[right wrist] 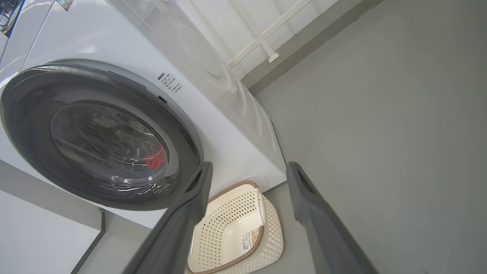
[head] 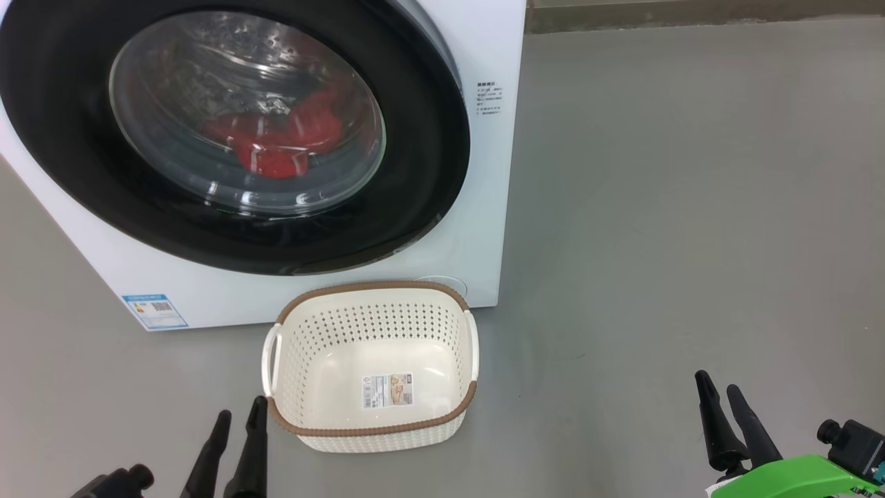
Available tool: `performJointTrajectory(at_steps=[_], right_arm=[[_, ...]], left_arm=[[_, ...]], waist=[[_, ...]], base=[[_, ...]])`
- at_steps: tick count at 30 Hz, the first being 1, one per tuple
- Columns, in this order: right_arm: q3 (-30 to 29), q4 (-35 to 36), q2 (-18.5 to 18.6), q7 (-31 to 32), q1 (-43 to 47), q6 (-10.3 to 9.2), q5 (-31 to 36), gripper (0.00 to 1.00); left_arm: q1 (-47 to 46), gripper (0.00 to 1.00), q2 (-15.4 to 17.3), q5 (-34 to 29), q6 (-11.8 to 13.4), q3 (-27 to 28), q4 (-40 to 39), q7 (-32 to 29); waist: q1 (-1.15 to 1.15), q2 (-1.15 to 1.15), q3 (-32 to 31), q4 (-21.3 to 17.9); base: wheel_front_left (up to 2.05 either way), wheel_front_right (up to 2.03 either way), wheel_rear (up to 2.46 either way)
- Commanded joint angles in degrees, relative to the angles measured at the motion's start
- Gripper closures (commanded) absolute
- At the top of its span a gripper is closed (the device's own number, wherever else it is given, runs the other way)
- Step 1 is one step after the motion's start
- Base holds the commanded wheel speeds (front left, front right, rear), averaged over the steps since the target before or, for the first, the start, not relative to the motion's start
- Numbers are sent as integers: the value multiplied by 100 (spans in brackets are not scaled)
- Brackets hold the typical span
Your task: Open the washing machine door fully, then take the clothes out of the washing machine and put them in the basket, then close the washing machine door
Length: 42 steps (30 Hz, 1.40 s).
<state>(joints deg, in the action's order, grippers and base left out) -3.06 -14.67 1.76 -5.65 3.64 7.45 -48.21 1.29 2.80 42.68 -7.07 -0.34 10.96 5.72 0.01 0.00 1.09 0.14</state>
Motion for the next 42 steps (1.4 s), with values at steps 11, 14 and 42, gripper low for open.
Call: performJointTrajectory(at_steps=[11, 14, 42], right_arm=[[43, 312, 81, -253, 61, 2, 736, 0], [35, 350, 82, -304, 82, 2, 896, 0], [-66, 674, 103, -774, 305, 3, 2273, 0]], left_arm=[[-18, 0, 116, -917, -28, 57, -313, 248], [-10, 0, 124, -1117, -29, 48, -331, 298], [54, 0, 236, -2745, -39, -54, -376, 768]], waist=[[0, 0, 29, -10], [0, 0, 39, -11], [0, 0, 137, -49]], base=[[0, 0, 0], [0, 0, 0], [0, 0, 0]])
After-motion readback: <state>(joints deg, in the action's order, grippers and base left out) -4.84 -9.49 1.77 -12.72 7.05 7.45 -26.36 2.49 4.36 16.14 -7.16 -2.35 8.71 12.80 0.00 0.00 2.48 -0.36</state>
